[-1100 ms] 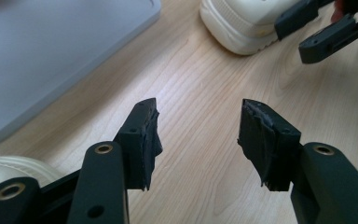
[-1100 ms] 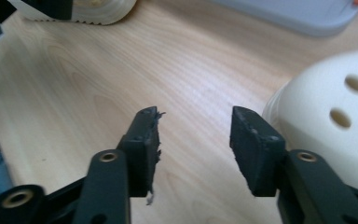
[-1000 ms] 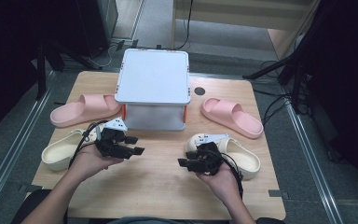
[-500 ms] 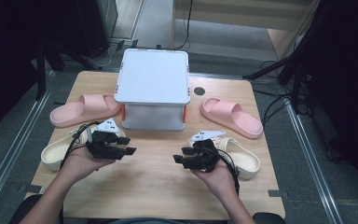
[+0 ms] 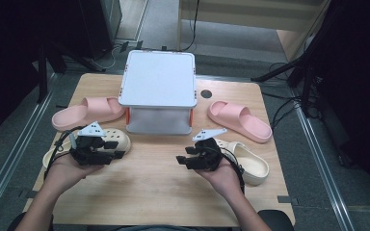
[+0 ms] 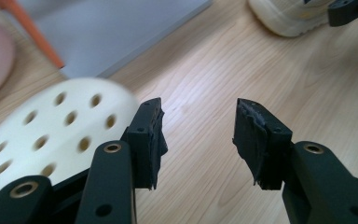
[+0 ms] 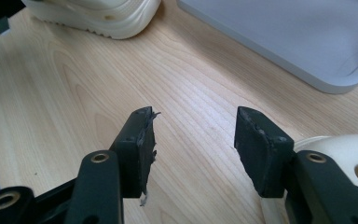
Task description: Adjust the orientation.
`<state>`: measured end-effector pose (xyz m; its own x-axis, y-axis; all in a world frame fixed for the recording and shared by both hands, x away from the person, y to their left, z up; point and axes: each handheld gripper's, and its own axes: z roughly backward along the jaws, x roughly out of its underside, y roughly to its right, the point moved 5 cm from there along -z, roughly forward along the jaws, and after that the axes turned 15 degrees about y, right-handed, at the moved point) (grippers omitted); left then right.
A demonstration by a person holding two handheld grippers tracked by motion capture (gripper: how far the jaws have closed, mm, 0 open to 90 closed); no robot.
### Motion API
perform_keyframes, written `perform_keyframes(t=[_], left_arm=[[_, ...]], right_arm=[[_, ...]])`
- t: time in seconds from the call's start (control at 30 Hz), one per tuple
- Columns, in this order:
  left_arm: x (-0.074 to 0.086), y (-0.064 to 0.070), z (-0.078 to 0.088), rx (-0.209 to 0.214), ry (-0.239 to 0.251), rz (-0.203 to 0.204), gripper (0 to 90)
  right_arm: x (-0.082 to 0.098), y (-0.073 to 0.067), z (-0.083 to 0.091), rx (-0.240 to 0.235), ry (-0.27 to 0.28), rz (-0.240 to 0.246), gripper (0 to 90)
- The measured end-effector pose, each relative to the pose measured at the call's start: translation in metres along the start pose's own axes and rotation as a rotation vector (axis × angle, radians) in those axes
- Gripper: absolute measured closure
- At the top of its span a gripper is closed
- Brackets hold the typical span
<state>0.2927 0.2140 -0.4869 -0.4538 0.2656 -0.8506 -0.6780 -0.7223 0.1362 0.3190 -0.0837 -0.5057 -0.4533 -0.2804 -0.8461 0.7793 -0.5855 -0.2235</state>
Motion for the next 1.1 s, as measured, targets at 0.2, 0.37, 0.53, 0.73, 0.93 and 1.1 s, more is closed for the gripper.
perform_keyframes(t=[0.2, 0.37, 0.53, 0.73, 0.93, 1.1], left_arm=[[0.005, -0.007, 0.014, -0.037, -0.005, 0.013, 52.6], [0.013, -0.019, 0.033, -0.091, 0.006, 0.029, 52.3], [0.018, -0.029, 0.048, -0.119, 0.018, 0.056, 52.3], [0.022, -0.038, 0.066, -0.144, 0.034, 0.069, 51.7], [0.037, -0.050, 0.064, -0.173, -0.004, 0.099, 52.6], [0.045, -0.054, 0.045, -0.159, -0.048, 0.085, 57.1]], right_arm=[[-0.002, -0.004, -0.007, -0.026, -0.014, 0.029, 48.0], [-0.006, -0.004, -0.012, -0.037, -0.014, 0.034, 48.2], [-0.008, -0.004, -0.014, -0.044, -0.013, 0.031, 48.4], [-0.009, -0.003, -0.015, -0.049, -0.012, 0.031, 48.5], [-0.009, -0.002, -0.016, -0.047, -0.016, 0.031, 48.5], [-0.009, -0.003, -0.017, -0.043, -0.020, 0.036, 48.5]])
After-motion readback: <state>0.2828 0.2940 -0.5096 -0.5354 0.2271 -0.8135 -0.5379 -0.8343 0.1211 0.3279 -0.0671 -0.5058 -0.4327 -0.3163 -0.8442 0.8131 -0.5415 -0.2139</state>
